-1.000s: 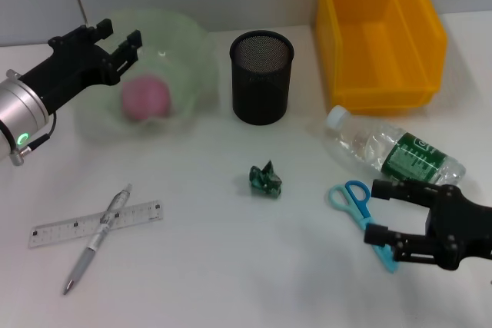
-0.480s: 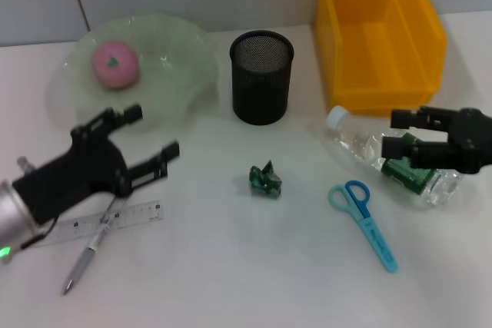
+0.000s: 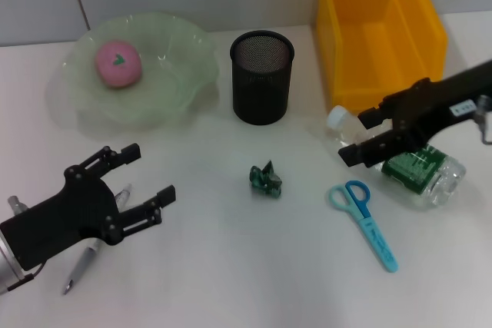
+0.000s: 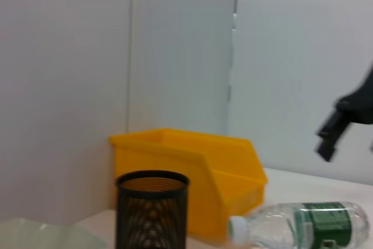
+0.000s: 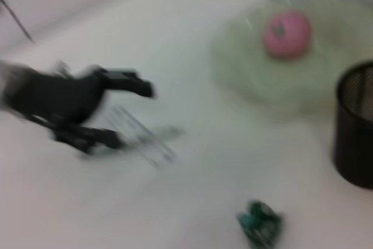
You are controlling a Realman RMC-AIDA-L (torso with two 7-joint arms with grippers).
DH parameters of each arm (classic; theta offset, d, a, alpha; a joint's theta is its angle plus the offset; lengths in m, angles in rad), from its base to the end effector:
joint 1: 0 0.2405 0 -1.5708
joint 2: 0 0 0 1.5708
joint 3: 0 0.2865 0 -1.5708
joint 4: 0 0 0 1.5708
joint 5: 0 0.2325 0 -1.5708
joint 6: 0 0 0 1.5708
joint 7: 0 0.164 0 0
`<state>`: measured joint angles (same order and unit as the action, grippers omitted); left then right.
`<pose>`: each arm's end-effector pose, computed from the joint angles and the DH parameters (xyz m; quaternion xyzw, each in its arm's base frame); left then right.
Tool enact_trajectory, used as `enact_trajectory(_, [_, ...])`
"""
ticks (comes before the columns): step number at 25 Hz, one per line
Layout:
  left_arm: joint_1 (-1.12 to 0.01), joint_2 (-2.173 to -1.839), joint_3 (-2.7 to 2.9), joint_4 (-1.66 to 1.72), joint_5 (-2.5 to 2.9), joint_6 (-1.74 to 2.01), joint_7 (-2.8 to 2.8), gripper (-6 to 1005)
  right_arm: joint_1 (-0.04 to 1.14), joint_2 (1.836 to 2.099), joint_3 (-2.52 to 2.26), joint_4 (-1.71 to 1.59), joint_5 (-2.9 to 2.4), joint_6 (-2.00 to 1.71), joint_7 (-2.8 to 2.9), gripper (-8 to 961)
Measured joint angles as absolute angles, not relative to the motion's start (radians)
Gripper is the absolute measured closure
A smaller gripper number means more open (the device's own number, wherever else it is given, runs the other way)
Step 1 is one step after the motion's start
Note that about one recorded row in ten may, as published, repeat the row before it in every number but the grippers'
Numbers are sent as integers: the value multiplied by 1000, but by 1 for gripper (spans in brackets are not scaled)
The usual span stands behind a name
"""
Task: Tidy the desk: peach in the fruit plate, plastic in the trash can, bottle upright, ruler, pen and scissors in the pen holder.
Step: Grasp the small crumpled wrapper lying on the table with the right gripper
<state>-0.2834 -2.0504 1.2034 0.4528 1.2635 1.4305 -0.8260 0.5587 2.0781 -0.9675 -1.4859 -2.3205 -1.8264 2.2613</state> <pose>-0.3260 0.3044 -0.0662 -0.9052 -0.1321 -0.3242 0.2410 0.1931 0.3744 0.0474 -0.9518 0.2820 -0.0065 0.1201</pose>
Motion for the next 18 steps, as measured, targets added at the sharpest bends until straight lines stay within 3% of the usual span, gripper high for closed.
enact_trajectory(6, [-289, -2053, 1203, 448, 1273, 1429, -825, 140, 661, 2077, -1152, -1489, -2508, -1772, 2524, 153])
enact_trajectory(18, [-306, -2054, 1200, 442, 1286, 1427, -816, 140, 715, 2085, -1411, -1273, -2540, -1496, 2654, 155])
